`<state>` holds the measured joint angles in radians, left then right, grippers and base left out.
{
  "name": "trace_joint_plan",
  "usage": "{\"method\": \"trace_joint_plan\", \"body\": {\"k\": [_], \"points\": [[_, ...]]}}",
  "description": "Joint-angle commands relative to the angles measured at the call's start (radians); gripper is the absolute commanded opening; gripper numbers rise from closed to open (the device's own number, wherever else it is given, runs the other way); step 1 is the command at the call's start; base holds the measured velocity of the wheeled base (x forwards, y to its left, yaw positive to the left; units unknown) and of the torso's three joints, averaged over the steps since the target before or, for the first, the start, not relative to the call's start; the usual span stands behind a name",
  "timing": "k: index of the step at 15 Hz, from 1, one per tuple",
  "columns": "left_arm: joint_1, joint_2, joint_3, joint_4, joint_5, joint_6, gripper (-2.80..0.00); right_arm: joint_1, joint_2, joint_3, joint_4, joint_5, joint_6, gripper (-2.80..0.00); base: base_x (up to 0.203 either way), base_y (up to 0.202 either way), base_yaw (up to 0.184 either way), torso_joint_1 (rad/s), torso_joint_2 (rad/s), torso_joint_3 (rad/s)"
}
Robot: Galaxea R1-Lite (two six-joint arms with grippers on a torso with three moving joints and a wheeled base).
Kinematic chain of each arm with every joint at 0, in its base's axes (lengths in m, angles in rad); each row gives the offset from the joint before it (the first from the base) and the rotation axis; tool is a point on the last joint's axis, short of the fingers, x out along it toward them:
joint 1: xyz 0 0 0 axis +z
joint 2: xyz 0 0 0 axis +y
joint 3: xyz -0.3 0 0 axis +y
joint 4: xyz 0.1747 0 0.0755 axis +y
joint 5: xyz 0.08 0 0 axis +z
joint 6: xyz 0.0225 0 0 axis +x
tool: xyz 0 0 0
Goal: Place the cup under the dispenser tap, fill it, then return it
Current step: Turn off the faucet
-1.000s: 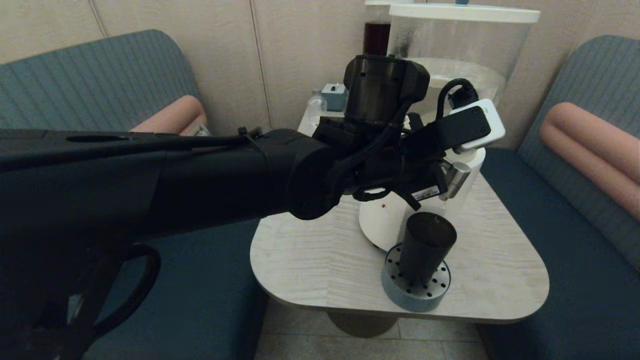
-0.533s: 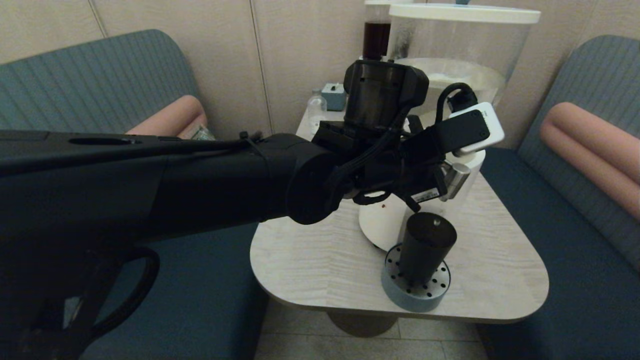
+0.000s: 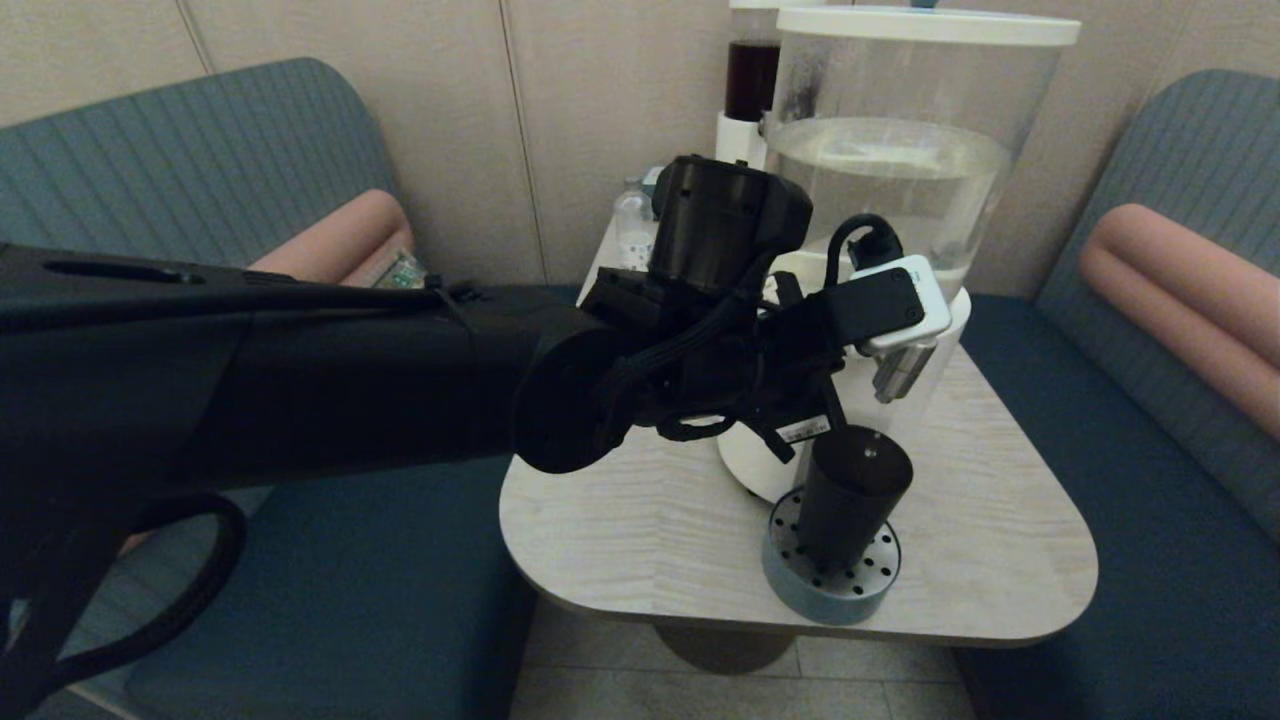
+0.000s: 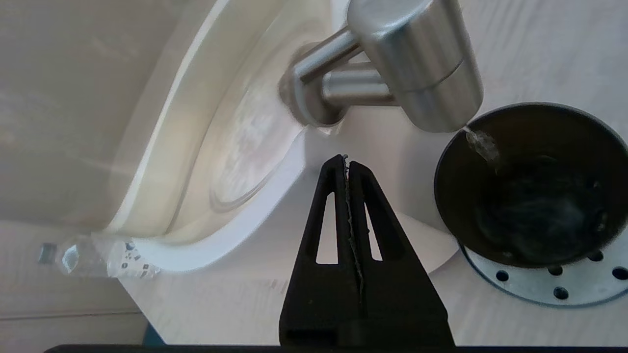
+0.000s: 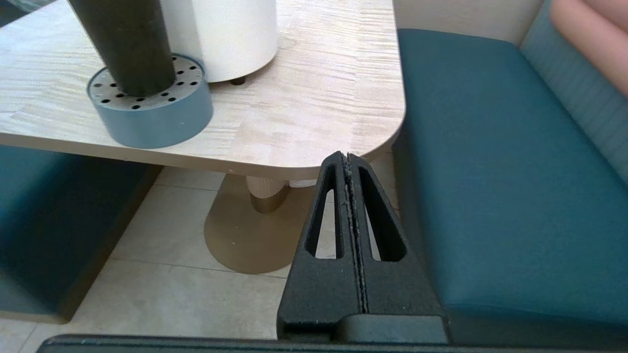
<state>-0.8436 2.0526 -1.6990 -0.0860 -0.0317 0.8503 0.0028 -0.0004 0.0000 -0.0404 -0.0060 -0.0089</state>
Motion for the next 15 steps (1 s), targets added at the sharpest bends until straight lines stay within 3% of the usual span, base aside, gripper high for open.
{"method": "trace_joint_plan", "body": {"k": [1,15], "points": [[0.006,-0.042,0.028,-0.001,0.000,0.005,-2.80,0.000,0.000,0.014,-0.001,0.000,0.000,-2.80,0.000,0.000,0.000,0.000,0.00,0.000],[0.008,-0.037,0.025,-0.073,-0.049,-0.008,-2.80,0.000,0.000,0.014,-0.001,0.000,0.000,-2.80,0.000,0.000,0.000,0.000,0.00,0.000]]}}
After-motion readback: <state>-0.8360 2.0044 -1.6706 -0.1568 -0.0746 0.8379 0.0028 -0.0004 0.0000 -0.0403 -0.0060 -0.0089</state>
